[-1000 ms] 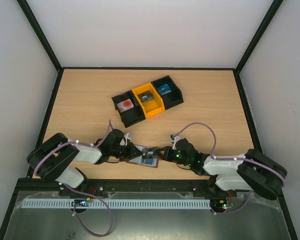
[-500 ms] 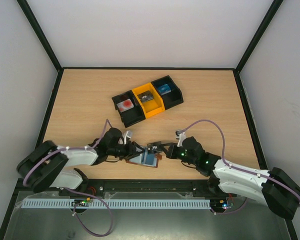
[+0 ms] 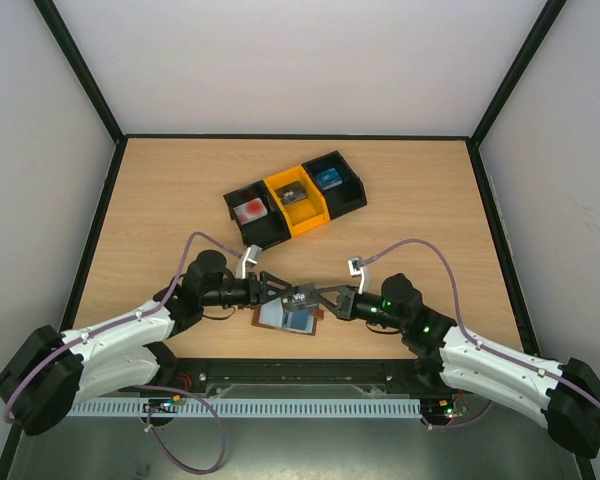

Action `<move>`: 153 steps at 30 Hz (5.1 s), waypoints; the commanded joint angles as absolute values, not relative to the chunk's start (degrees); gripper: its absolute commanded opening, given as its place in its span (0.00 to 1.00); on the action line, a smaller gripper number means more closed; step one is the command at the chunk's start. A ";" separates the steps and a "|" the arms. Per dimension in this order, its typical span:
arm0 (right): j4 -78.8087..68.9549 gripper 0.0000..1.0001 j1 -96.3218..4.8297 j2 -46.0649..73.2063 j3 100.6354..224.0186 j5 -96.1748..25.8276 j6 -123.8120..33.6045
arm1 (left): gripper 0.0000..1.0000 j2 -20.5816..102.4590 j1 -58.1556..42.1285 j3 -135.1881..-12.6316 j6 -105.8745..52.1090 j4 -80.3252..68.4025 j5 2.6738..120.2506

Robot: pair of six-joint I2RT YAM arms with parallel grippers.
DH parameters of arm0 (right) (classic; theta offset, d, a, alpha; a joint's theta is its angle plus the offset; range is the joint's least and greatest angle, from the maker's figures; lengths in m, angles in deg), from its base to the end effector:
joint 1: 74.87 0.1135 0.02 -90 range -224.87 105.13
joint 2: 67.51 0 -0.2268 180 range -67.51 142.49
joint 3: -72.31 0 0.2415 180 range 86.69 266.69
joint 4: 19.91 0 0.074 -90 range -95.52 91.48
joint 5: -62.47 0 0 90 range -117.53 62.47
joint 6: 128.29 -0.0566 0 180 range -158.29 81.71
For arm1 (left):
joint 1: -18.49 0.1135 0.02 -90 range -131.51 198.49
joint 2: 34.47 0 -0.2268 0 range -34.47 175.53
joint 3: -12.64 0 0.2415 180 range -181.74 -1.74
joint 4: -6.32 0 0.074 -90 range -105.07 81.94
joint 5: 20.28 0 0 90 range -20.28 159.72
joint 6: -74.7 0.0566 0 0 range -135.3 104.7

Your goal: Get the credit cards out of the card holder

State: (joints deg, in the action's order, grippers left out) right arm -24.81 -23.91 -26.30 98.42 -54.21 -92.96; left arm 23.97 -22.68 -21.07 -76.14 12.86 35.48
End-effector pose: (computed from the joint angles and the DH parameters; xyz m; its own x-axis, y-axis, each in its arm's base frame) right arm 0.1095 0.1753 0.1779 -0.8578 0.0996 -0.5043 -0.4713 0.2392 0.8489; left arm 0.1562 -0.1789 0.1680 -0.9411 -0.1360 -0.3095 0.2560 0.3112 -0.9152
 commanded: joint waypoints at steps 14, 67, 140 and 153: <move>-29.24 0.04 -24.16 -28.72 96.36 -54.77 -96.78 | 0.03 21.33 -22.73 -14.97 -86.12 29.07 31.51; -8.62 0.98 -24.15 -42.64 97.19 -34.54 -97.95 | 0.03 74.22 -0.34 -71.65 -71.87 -2.74 45.53; -3.00 0.98 -24.11 -48.27 94.21 -34.75 -97.24 | 0.21 86.41 -2.61 -86.01 -71.96 -7.32 58.33; -1.66 0.98 -24.14 -48.51 94.23 -33.98 -96.88 | 0.38 82.62 -2.42 -87.51 -71.87 -7.62 59.34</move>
